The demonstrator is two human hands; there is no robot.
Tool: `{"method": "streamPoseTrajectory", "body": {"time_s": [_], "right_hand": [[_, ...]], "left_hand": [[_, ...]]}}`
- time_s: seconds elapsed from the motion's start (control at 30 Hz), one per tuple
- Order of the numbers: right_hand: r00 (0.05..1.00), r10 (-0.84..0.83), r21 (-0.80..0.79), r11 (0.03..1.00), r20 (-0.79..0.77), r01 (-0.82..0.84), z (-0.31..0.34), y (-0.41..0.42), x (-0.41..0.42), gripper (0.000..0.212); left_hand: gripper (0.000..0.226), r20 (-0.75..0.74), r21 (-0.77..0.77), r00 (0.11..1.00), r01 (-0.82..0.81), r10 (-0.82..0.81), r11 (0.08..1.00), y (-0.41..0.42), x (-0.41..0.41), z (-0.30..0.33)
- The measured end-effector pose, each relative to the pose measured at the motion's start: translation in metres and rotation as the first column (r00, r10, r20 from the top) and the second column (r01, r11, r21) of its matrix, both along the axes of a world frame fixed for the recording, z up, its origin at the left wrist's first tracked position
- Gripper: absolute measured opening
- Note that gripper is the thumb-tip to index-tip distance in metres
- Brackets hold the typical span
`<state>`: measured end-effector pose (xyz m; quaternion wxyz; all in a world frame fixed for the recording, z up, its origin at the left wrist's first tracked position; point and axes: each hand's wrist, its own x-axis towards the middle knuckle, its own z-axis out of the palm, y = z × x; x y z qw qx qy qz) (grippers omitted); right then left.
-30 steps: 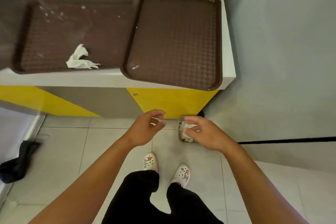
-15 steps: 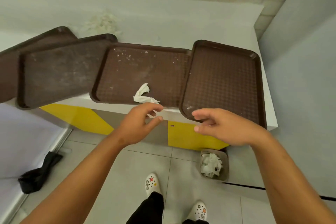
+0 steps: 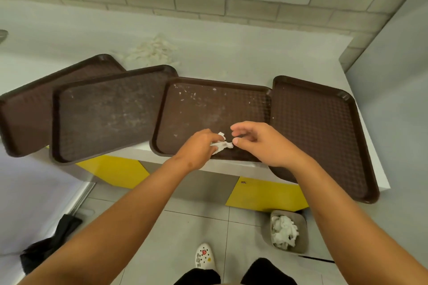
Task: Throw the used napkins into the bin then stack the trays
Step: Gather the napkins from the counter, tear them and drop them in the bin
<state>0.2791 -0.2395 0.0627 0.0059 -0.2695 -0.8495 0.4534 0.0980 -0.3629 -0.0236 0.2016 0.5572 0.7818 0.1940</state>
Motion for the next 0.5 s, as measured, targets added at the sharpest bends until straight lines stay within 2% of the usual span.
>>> {"method": "streamPoseTrajectory", "body": {"time_s": [0.17,0.3,0.5], "right_hand": [[0.999,0.044,0.036,0.998,0.028,-0.045,0.004,0.003,-0.028,0.037],[0.992,0.113,0.072,0.990,0.059,-0.117,0.014,0.020,-0.056,0.039],[0.966,0.227,0.162,0.956,0.124,-0.245,0.030,0.073,-0.116,0.043]], "left_hand": [[0.025,-0.001,-0.001,1.000,0.010,-0.010,1.000,-0.007,-0.027,0.000],[0.021,0.052,0.063,0.996,-0.076,0.073,0.995,-0.013,-0.062,0.015],[0.017,0.014,0.160,0.986,-0.165,0.165,0.973,-0.012,-0.133,0.050]]}}
